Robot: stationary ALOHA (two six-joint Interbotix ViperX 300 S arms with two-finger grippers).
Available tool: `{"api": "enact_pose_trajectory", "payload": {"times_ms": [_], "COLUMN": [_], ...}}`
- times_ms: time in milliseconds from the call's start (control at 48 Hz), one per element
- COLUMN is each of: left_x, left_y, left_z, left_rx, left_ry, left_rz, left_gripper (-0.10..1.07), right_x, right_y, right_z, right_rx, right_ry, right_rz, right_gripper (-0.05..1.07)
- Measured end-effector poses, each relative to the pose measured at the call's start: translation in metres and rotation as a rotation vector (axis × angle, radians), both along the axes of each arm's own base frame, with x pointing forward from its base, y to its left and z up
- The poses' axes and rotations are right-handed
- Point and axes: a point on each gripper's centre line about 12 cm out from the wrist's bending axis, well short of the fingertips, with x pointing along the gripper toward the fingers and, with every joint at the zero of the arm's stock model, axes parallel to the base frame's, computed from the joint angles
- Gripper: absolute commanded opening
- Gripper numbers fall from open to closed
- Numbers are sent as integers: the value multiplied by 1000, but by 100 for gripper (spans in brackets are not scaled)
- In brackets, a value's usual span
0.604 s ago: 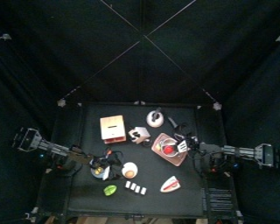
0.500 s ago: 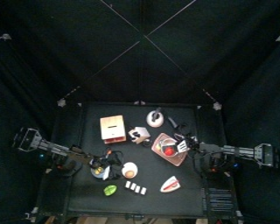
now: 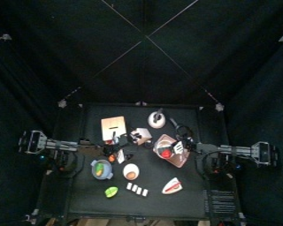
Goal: Hand over pot
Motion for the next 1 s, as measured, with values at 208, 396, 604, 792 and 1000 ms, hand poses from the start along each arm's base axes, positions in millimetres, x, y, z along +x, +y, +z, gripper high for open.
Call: {"api": "enact_pose_trajectory", "payload": {"times_ms": [208,396,604,792,1000], "left_x": [41,76,104,121,128], "left_y": [11,20,28,34,38], "left_z": [-2,-13,-19,-29,-40], "left_rx": [66,74,75,77,66], "left_ry": [15,35,33,47,68], "left_rz": [0,20,38,51,66], "left_gripper": [102,102,102,102,102], "right_x": [14,21,22,22,23], "right_y": [7,12,12,12,12], "right_z": [1,0,-2,-2,-1], "right_rx": [6,7,10,11,10], "right_ry": [-19,-18,-8,-8,-11], "right_rz": [45,71,71,70,73], "right_gripper": [33,33,33,33,33]}}
